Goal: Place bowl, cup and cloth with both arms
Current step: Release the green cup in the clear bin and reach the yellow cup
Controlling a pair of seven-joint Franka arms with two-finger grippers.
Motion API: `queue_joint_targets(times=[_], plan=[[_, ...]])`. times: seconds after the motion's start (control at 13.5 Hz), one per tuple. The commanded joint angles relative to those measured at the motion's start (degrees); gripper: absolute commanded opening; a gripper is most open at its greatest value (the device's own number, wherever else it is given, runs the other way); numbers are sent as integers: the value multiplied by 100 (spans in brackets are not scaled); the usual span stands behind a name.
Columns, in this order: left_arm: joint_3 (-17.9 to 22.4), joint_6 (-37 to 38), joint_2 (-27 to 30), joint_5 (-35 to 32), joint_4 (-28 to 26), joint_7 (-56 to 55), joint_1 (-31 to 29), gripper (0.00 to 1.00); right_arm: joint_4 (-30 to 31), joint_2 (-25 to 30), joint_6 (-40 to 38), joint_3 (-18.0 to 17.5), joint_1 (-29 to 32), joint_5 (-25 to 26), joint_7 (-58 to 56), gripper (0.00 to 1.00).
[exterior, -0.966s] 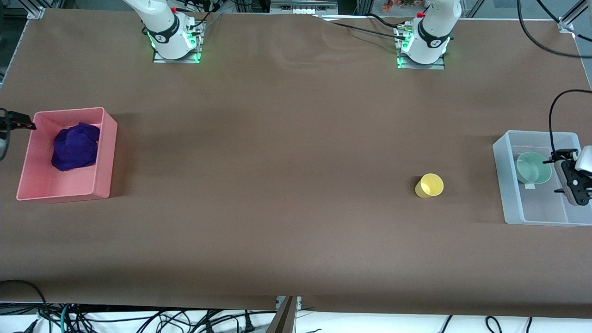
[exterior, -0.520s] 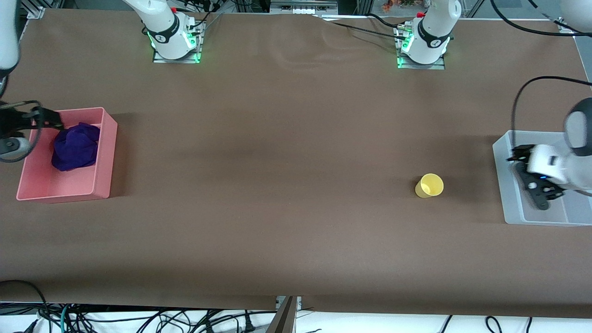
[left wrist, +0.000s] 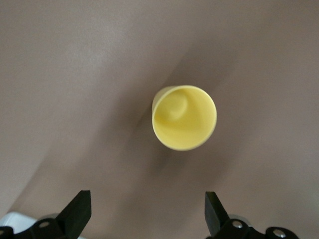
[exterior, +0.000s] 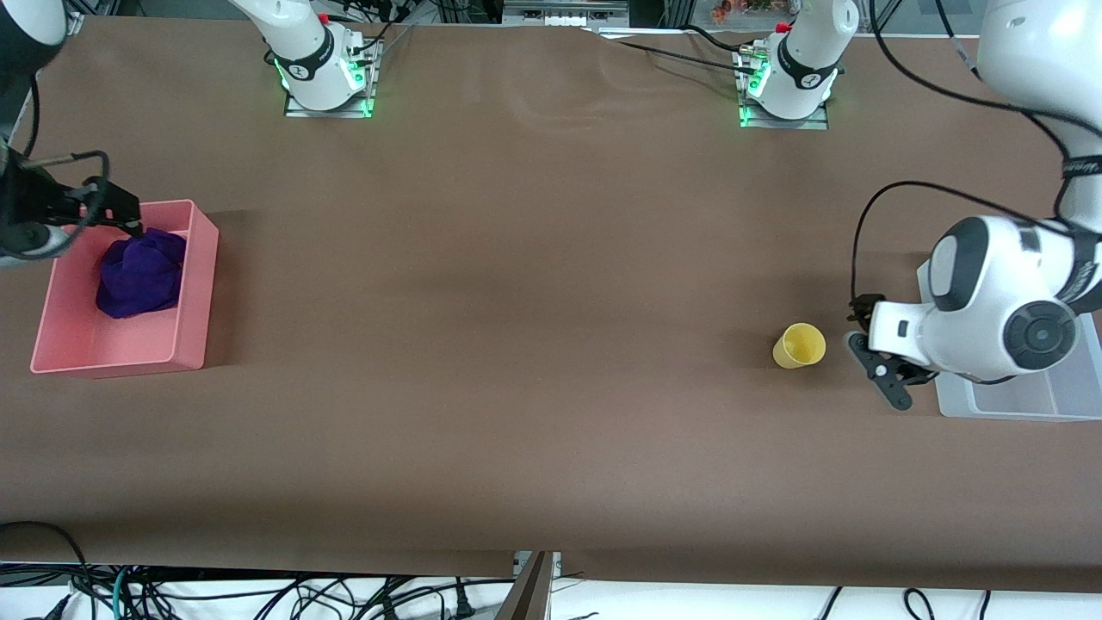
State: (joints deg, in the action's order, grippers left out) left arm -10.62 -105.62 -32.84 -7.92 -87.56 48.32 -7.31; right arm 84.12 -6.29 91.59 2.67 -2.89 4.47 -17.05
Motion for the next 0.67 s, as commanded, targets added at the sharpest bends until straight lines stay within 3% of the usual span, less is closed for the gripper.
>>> queue_joint_targets(times=[0.0, 0.3, 0.37, 0.45, 0.52, 0.59], plan=[[-2, -397, -204, 255, -16, -252, 63, 100, 43, 163, 105, -64, 78, 89, 122, 100], [-2, -1003, -504, 502, -155, -262, 142, 94, 34, 181, -414, -38, 95, -78, 1309, 100], [-2, -1196, -513, 502, -270, -262, 151, 86, 26, 163, -467, -38, 95, -86, 1309, 100], [-2, -1355, -530, 502, -340, -253, 160, 72, 26, 128, -476, -29, 95, -78, 1309, 100], [-2, -1400, -557, 502, -358, -253, 169, 35, 17, 111, -476, -21, 95, -78, 1309, 100], [-2, -1452, -592, 494, -350, -261, 169, 17, 17, 110, -476, -29, 60, -69, 1300, 100]])
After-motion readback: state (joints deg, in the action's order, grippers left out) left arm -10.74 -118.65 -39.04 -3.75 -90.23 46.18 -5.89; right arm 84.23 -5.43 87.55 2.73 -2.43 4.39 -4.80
